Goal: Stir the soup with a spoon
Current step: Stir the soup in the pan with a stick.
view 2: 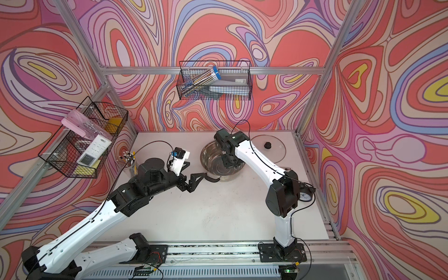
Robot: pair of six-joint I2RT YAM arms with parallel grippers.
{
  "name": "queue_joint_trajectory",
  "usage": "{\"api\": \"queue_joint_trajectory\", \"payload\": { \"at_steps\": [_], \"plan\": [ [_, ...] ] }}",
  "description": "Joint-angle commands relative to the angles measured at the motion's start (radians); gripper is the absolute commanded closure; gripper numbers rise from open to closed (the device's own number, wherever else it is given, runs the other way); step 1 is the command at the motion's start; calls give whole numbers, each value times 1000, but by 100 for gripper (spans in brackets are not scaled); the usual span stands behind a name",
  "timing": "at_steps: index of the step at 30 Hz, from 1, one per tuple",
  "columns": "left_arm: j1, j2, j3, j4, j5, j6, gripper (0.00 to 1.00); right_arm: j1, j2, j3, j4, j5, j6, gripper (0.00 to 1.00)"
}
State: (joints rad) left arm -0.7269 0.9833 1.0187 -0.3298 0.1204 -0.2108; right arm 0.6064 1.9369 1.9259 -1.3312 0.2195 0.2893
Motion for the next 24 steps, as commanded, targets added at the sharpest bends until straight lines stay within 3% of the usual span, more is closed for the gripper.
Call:
{"api": "queue_joint_trajectory", "payload": {
  "at_steps": [1,15,24],
  "plan": [
    [-6,-8,-6,1,-5,-10,1,43,20,39,-2,-17,-13,100],
    [-13,8,4,8,1,-6,1,133,-94,-111,7,-42,63,100],
    [-16,12,2,3,7,-7,1,127,-242,-296,-11,67,79,100]
  ]
}}
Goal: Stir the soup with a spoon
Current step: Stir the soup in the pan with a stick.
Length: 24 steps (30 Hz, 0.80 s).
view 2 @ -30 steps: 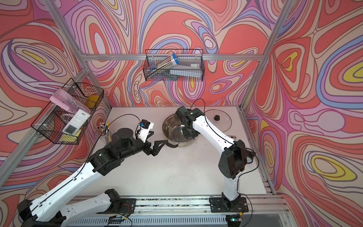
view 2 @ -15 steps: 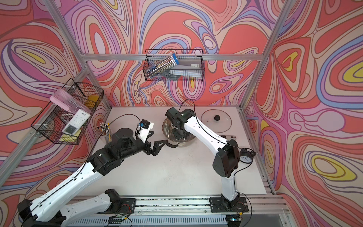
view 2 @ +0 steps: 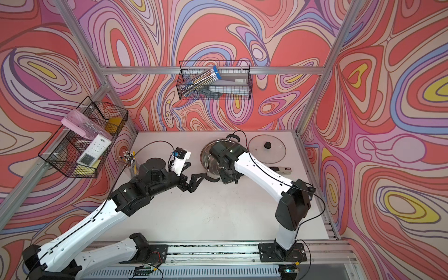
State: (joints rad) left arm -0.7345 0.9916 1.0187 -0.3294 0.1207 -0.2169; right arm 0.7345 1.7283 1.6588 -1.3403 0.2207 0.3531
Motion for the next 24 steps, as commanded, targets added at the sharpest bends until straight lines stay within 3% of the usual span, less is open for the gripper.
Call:
{"api": "queue_joint_trajectory", "payload": {
  "at_steps": [1,12,24],
  "plan": [
    [-8,4,1,3,9,-1,1,-10,-38,-38,-2,70,12,100],
    [-9,-5,-2,-8,1,7,1,-154,34,60,12,72,-66,100],
    [-9,-8,-6,-6,-7,11,1,-123,240,323,16,-27,-113,100]
  ]
}}
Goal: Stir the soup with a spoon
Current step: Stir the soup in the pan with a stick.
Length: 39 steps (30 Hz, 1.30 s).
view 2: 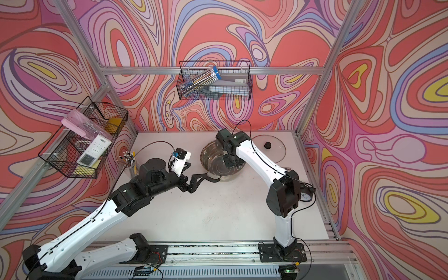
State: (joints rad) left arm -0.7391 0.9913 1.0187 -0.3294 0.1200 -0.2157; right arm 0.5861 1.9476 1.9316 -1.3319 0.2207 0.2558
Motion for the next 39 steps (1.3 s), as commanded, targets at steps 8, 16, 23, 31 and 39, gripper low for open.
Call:
{"api": "queue_joint_trajectory", "payload": {
  "at_steps": [8,16,23,31,39],
  "plan": [
    [-5,-6,-15,11,-5,9,1,118,28,73,-25,-33,-2,100],
    [-5,-1,-20,25,9,6,1,139,-147,-148,-9,-24,52,100],
    [-5,4,-22,26,23,-2,1,129,-269,-319,-4,65,72,100],
    [-4,-18,-26,8,17,-7,1,25,-254,-296,28,57,66,100],
    [-5,-37,-28,-11,-5,-5,1,0,-87,-107,42,15,17,100]
  ]
}}
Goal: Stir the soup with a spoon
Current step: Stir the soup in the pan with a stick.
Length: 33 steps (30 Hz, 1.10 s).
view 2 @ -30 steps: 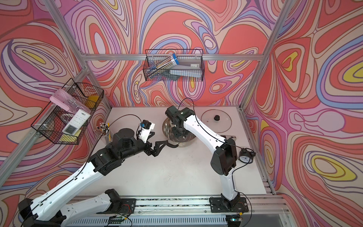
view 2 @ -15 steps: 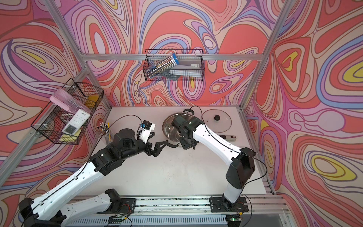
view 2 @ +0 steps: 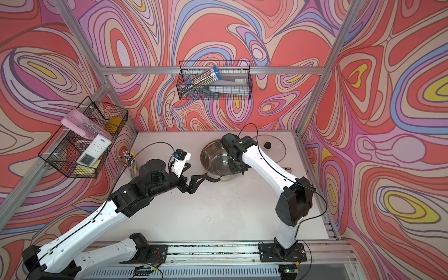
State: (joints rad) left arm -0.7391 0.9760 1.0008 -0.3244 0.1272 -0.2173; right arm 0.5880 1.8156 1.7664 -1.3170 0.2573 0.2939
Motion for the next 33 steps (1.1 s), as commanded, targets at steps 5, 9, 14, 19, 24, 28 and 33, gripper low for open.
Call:
{"api": "queue_joint_trajectory", "payload": {
  "at_steps": [5,9,14,19,24,28,33],
  "plan": [
    [-5,-23,-8,-19,-17,-2,1,17,131,185,11,-86,-29,100],
    [-5,-25,-14,-15,-20,-1,1,76,167,234,-15,-70,-33,100],
    [-5,-20,-18,-7,-18,-5,1,126,144,201,-21,-78,-5,100],
    [-6,-13,-19,4,-19,-5,1,160,70,104,-16,-80,33,100],
    [-5,-10,-18,9,-14,-5,1,165,-30,-25,-14,-59,63,100],
    [-5,-8,-21,10,-7,-7,1,164,-98,-106,-27,-1,87,100],
    [-6,-13,-22,6,-9,-9,1,147,-124,-152,-39,63,106,100]
  ]
}}
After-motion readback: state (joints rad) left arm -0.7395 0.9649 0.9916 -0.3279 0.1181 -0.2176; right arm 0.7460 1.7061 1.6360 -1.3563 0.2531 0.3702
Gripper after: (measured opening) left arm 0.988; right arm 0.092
